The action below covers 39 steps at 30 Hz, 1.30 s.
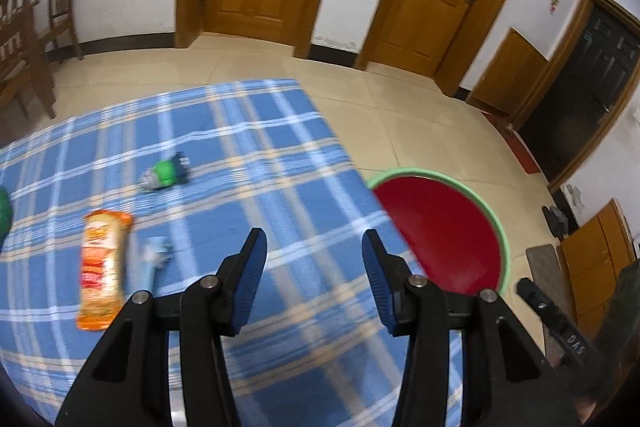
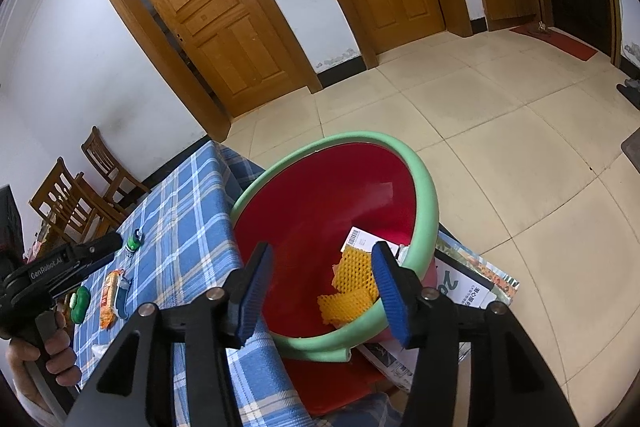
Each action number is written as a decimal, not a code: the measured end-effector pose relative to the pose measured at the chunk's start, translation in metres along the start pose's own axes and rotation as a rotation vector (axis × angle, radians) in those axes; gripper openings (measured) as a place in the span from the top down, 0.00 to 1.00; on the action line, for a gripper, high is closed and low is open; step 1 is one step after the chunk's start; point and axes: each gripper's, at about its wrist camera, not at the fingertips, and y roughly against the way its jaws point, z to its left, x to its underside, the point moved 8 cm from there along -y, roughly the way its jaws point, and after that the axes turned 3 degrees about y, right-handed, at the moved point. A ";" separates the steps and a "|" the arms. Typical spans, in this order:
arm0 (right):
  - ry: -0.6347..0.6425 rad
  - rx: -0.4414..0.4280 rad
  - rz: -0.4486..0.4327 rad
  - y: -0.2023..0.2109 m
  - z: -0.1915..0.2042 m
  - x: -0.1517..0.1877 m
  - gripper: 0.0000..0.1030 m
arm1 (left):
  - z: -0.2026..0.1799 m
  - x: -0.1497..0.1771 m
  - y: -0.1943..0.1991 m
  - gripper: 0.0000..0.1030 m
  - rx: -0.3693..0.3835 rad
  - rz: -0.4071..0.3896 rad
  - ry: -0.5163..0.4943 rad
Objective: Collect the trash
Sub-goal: 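Move both tools back from the bin toward the table, then grasp the orange snack bag with the left tool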
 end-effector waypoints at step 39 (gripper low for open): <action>0.078 0.030 0.030 -0.001 0.036 0.008 0.47 | 0.163 0.023 -0.017 0.58 -0.242 0.028 0.172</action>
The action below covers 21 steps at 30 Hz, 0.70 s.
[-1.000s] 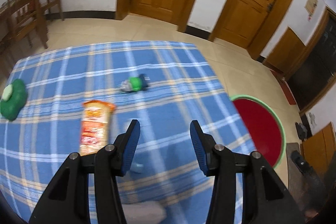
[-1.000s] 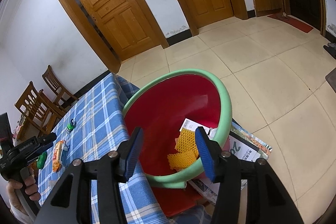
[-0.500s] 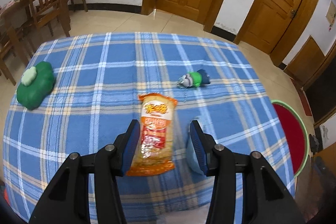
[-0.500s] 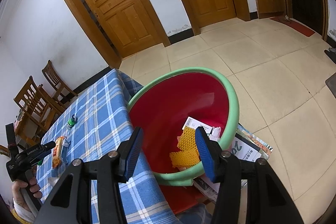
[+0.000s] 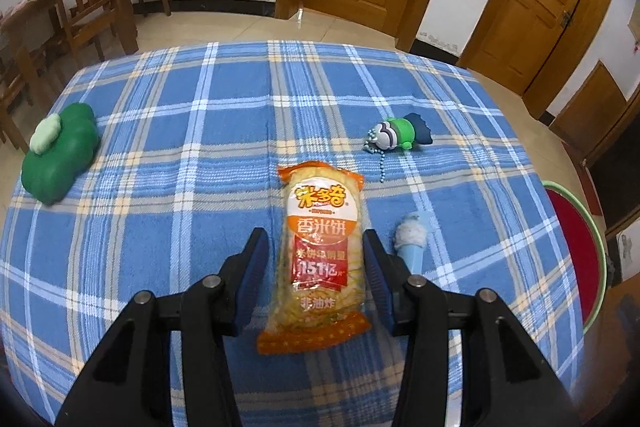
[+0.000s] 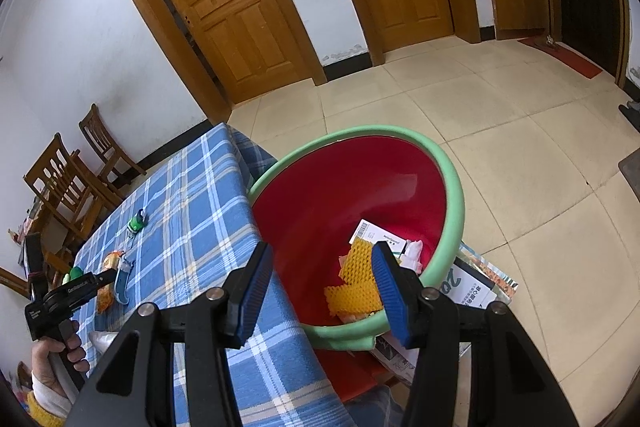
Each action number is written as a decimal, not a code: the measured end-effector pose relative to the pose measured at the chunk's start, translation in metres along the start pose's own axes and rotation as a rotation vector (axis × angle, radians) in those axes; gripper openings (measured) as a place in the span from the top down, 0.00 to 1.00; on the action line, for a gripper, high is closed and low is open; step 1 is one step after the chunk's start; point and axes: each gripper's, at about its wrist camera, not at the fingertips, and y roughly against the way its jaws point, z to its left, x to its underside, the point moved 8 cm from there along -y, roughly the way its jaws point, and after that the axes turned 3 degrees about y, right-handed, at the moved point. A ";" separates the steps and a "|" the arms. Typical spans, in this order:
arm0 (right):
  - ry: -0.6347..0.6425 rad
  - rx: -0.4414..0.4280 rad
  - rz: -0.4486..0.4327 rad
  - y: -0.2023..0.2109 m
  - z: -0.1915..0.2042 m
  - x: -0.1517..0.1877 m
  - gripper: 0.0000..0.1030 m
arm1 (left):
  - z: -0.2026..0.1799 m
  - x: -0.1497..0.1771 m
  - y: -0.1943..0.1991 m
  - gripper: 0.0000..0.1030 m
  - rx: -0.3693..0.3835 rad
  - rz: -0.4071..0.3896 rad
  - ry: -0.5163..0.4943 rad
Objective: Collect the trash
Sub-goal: 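Grasp the orange snack bag with the left tool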
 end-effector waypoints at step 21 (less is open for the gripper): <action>0.177 -0.131 0.024 -0.015 0.098 -0.004 0.47 | 0.030 0.011 0.055 0.62 0.018 -0.097 0.092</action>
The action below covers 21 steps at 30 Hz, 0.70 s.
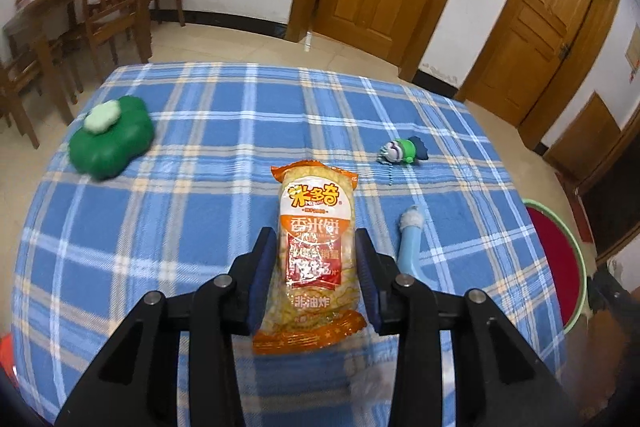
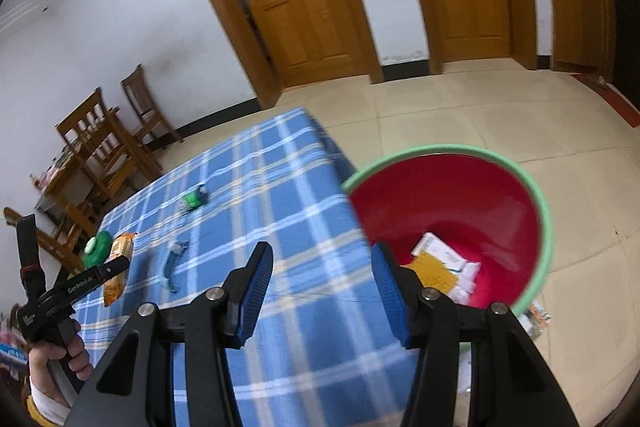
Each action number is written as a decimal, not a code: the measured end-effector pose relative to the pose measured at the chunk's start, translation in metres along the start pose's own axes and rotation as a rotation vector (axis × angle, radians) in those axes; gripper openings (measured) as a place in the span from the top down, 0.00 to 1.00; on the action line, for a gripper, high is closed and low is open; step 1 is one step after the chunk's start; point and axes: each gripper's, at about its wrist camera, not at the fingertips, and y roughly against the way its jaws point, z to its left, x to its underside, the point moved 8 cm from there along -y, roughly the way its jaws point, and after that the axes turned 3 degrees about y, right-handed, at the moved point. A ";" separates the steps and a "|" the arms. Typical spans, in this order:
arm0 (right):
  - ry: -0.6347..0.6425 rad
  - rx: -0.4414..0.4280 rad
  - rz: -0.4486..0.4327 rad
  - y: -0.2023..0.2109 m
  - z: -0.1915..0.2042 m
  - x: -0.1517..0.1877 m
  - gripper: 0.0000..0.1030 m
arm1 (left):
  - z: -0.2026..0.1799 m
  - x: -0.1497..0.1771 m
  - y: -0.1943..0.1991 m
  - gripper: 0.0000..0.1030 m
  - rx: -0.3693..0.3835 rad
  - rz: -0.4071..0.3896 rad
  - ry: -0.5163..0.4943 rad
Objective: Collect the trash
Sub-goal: 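Grasp the orange snack bag with the left tool, then grasp the light blue plastic tube with the right tool while the left tool holds the snack bag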
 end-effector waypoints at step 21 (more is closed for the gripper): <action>0.185 -0.155 0.157 -0.074 0.132 0.017 0.47 | 0.078 0.014 0.023 0.62 -0.095 -0.048 0.148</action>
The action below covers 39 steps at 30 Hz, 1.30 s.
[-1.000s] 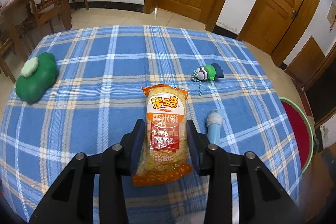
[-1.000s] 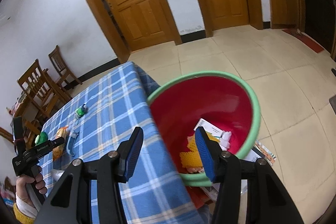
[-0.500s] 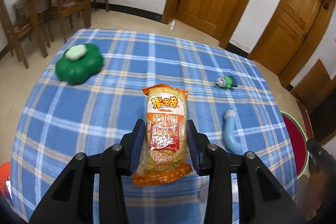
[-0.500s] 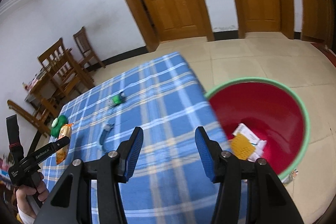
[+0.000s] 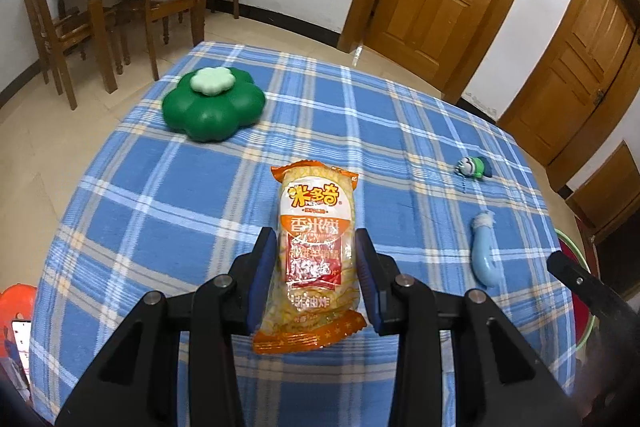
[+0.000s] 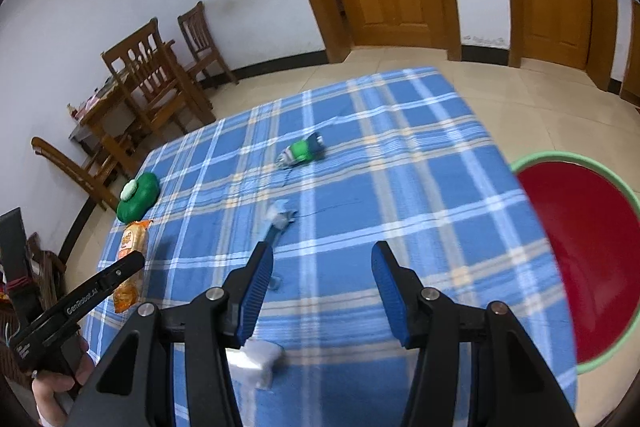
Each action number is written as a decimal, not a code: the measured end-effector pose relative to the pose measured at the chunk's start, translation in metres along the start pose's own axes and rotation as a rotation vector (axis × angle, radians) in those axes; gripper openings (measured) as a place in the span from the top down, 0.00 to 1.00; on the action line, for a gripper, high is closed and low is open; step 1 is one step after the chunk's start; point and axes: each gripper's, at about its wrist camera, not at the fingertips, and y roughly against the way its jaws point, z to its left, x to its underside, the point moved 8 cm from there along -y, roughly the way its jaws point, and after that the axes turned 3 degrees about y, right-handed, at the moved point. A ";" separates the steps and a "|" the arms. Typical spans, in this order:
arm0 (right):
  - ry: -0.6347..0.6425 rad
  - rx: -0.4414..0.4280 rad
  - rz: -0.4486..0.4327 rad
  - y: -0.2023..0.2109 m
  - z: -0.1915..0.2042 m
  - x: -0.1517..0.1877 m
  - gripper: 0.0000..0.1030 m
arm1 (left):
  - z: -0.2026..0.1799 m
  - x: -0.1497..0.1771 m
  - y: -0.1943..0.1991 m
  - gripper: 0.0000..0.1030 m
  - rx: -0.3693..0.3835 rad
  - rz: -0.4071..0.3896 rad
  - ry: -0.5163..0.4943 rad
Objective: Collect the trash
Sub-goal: 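Grasp the light blue plastic tube with the right tool while the left tool holds the snack bag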
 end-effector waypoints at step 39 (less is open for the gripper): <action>0.139 0.073 0.088 -0.058 0.036 0.014 0.82 | 0.011 0.012 -0.002 0.62 0.028 0.024 0.041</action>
